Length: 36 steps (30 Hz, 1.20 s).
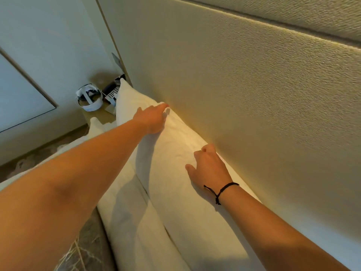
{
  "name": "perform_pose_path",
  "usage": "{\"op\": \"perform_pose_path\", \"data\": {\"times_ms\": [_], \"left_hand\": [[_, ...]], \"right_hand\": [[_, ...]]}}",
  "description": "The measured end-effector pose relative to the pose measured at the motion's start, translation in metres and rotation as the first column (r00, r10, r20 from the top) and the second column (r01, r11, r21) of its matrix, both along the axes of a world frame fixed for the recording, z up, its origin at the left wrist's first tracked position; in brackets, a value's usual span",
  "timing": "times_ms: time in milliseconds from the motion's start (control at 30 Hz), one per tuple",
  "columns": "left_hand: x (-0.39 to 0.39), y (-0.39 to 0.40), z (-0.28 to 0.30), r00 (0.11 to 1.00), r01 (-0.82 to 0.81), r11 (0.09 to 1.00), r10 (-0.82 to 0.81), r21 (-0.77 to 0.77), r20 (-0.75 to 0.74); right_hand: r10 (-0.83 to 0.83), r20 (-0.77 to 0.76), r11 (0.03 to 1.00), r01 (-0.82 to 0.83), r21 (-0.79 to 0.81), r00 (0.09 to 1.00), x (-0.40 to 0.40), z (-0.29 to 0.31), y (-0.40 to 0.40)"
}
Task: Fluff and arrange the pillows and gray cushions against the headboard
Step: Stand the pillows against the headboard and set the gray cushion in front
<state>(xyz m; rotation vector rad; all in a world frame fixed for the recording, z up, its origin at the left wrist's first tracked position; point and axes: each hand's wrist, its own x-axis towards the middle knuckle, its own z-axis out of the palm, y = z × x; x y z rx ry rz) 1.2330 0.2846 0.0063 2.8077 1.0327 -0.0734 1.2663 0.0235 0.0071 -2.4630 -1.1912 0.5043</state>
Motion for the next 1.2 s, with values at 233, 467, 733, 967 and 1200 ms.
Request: {"op": "perform_pose_path", "data": {"times_ms": [233, 467, 733, 967, 1200], "left_hand": [[-0.094, -0.050, 0.021, 0.994, 0.016, 0.995, -0.005, -0.100, 0.111], [-0.259, -0.141, 0.018, 0.976, -0.211, 0.976, 0.213, -0.044, 0.040], [-0.404, -0.253, -0.046, 0.613, -0.343, 0.641, 0.707, -0.686, 0.354], [-0.417, -0.280, -0.077, 0.474, -0.192, 0.400, 0.838, -0.896, 0.272], [-0.392, -0.286, -0.076, 0.495, -0.286, 0.417, 0.835, -0.863, 0.239]], "right_hand": [[0.067, 0.216, 0.998, -0.067, -0.007, 0.974, -0.039, 0.003, -0.052], [0.234, 0.038, 0.971, -0.235, 0.037, 0.972, -0.151, 0.007, -0.095], [0.412, -0.092, 0.911, -0.412, 0.025, 0.906, -0.287, -0.011, -0.114], [0.385, -0.069, 0.922, -0.386, -0.003, 0.920, -0.310, -0.025, -0.110], [0.381, -0.049, 0.924, -0.383, -0.025, 0.923, -0.296, -0.023, -0.118]]}}
